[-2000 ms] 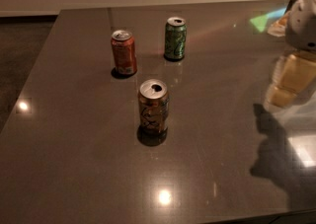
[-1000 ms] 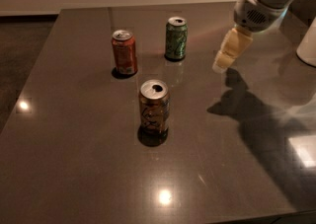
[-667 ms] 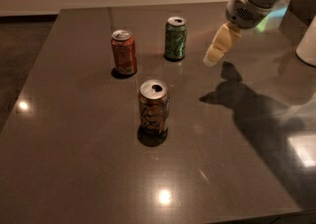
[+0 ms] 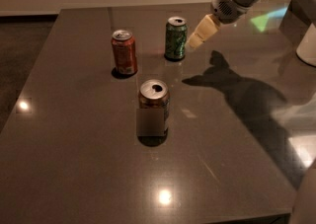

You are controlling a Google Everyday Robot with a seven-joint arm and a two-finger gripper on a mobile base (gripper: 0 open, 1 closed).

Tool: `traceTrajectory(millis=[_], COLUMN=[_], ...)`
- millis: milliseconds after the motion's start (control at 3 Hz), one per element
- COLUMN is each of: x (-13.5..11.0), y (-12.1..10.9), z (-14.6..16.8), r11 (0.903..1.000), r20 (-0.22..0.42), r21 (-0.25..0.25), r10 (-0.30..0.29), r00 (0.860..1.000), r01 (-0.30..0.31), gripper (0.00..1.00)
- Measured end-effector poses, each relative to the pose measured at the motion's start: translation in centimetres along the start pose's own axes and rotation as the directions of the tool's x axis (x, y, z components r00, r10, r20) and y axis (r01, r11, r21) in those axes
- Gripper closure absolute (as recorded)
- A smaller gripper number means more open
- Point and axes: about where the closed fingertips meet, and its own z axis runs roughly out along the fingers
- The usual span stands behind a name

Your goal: Move green can near coke can

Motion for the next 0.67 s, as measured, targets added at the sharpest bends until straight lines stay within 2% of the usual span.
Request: traceTrajectory(millis=[667], x=[-2.6], y=[-1.7], z=[3.1], r11=[0.9956], r20=[0.079], r21=[-0.041], r10=[0.088], r00=[0.993], r01=[-0.085], gripper=[0.0])
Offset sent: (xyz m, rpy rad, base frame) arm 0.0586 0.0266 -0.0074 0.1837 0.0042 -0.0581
